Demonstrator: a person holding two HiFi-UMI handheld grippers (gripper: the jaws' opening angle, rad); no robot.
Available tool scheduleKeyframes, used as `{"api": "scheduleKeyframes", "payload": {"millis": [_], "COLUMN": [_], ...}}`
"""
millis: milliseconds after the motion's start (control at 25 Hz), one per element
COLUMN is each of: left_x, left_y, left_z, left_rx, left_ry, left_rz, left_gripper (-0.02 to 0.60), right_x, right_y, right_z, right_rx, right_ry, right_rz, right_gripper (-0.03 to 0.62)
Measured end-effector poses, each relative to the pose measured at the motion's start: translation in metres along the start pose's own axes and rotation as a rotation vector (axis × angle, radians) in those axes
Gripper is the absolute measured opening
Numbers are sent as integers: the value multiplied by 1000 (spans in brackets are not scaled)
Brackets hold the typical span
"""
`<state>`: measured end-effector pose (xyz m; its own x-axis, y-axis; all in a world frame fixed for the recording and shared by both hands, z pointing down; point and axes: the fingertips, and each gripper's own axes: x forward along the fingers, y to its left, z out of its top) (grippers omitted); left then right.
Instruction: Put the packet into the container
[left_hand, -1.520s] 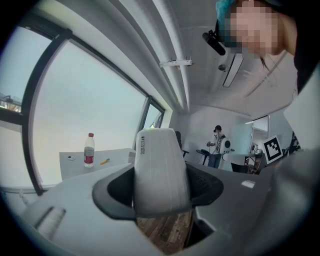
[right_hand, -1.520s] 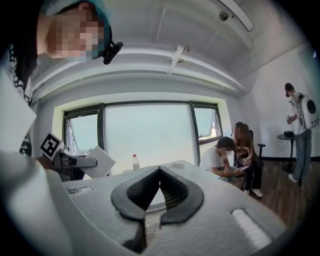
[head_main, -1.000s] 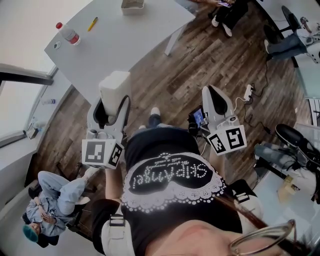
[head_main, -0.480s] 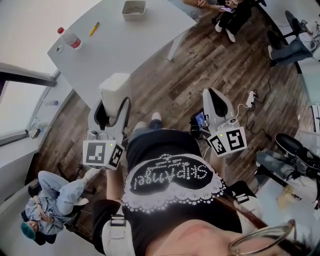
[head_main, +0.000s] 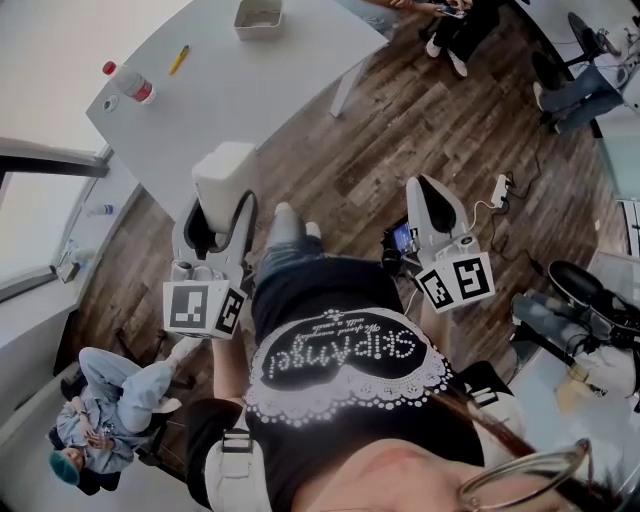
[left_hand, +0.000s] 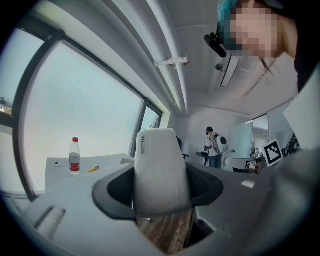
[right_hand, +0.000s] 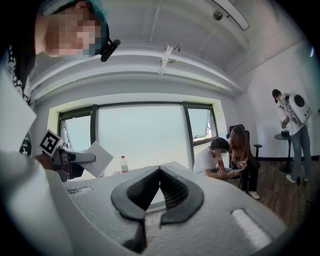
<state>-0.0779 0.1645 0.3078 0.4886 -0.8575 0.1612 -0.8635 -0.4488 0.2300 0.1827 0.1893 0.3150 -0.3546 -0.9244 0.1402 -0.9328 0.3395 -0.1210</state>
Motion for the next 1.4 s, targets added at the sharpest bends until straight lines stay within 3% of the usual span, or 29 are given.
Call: {"api": "scheduleKeyframes", "payload": {"millis": [280, 800, 1400], "left_x": [26, 103, 133], "left_y": [21, 77, 105], "left_z": [-1, 53, 52], "left_rx": [-11, 8, -13], "left_ry": [6, 8, 26], "left_rz": [-21, -67, -117], "left_gripper": [281, 281, 281], "right_x": [24, 104, 133], "right_y": [-2, -13, -19], "right_z": [2, 38, 45], "right_rx": [4, -11, -36], "right_ry": [11, 9, 17], "right_rz": [-17, -77, -150], "right_gripper": [2, 2, 2]}}
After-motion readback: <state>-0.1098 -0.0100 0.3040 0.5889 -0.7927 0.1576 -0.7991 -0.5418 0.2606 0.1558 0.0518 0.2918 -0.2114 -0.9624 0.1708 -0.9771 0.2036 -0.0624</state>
